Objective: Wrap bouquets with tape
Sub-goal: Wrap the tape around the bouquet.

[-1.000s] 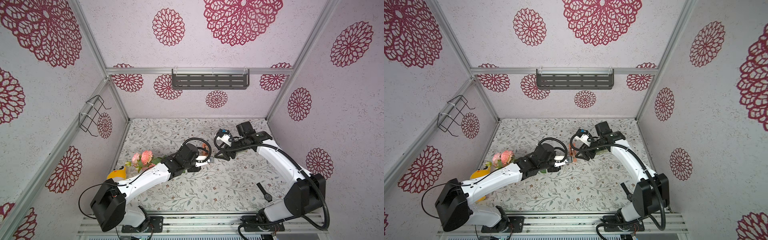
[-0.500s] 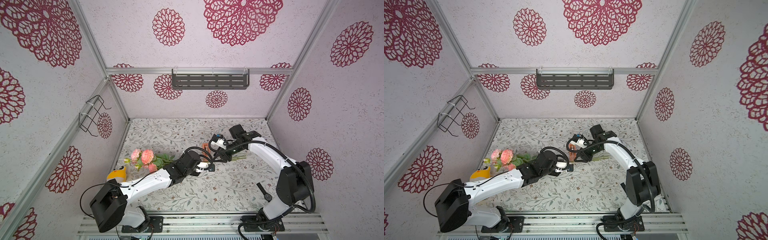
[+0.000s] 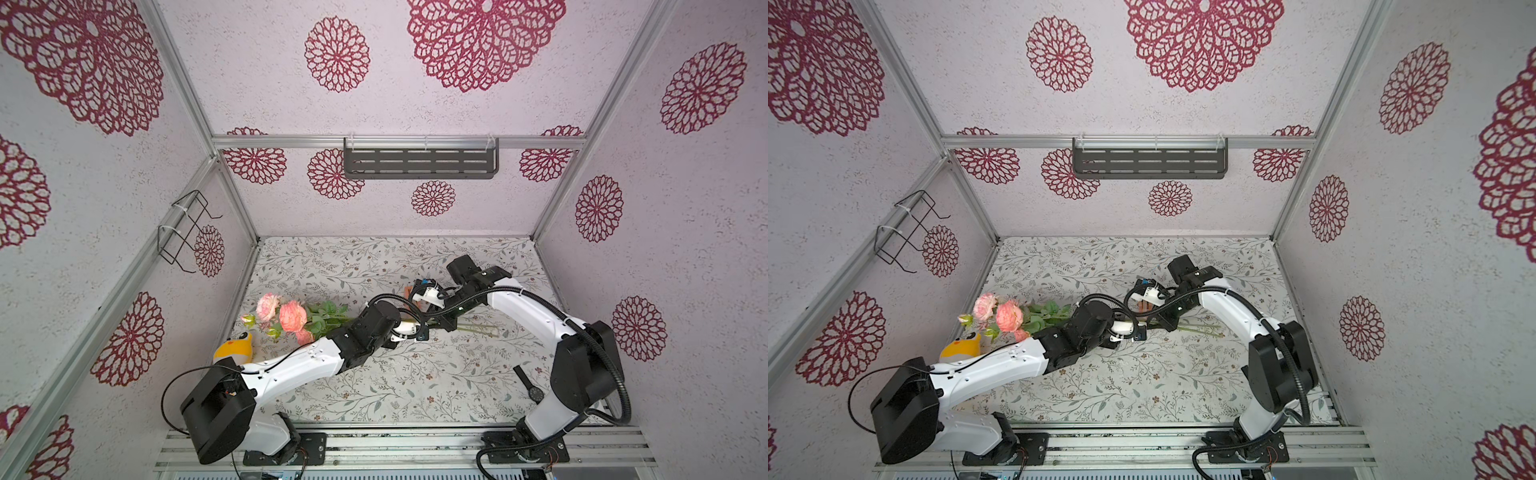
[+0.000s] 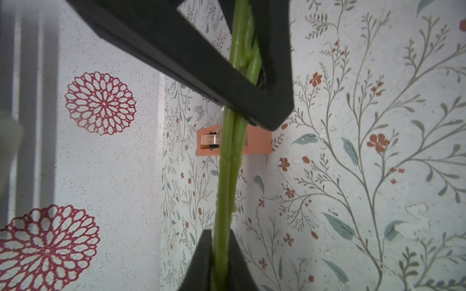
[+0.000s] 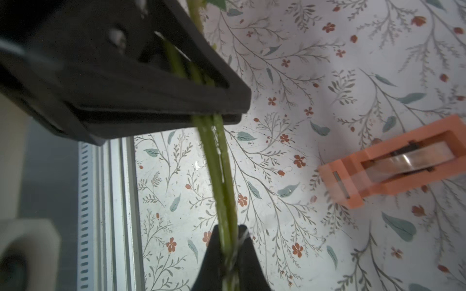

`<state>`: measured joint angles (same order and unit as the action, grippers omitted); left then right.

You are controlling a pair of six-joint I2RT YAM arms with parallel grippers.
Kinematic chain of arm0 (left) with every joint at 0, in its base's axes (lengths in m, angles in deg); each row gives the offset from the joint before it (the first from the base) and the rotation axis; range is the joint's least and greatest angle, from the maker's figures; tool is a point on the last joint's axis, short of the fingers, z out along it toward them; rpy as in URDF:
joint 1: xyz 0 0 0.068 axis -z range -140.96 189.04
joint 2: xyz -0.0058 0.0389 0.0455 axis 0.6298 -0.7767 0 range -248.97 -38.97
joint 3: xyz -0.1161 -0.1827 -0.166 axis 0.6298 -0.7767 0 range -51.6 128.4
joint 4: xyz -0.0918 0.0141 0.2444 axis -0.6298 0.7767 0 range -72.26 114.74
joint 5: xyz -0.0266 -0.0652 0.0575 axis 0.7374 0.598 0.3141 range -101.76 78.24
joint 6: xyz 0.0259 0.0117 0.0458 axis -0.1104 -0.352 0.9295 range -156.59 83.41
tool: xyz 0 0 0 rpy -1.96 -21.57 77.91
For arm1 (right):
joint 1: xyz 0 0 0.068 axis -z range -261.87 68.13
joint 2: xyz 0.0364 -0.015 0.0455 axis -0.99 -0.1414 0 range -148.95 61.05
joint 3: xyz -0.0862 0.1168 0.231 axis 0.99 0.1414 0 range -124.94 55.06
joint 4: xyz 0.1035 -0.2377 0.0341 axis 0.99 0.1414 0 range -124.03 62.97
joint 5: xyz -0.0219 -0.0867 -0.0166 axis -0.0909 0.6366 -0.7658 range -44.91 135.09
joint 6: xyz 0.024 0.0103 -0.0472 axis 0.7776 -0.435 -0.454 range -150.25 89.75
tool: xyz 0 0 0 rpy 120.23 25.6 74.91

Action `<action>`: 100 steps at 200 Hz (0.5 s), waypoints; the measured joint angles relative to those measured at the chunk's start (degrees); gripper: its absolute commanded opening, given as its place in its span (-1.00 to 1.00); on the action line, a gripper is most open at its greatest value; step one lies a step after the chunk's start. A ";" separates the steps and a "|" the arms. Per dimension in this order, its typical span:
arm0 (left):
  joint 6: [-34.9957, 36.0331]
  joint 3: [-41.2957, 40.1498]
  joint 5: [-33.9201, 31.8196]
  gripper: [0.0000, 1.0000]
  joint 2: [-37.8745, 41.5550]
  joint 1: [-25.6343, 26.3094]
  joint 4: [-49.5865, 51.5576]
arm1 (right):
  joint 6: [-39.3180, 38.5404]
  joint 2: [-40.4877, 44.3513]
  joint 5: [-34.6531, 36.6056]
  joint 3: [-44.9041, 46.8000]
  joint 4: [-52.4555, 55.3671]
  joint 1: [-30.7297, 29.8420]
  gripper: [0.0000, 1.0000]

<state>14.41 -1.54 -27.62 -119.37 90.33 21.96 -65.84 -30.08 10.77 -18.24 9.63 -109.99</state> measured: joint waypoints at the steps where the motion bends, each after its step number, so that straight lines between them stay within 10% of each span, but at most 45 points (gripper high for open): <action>1: -0.13 0.00 0.04 -0.46 0.07 0.00 -0.02 | 0.20 0.26 0.44 0.26 -0.39 0.00 -1.00; 100: -11.15 -7.74 11.06 0.22 19.61 -6.12 -0.72 | -1.90 13.11 14.71 20.41 -29.07 -3.52 -1.00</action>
<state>3.26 -9.28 -16.56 -99.76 84.21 21.24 -67.74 -16.97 25.48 2.17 -19.44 -113.51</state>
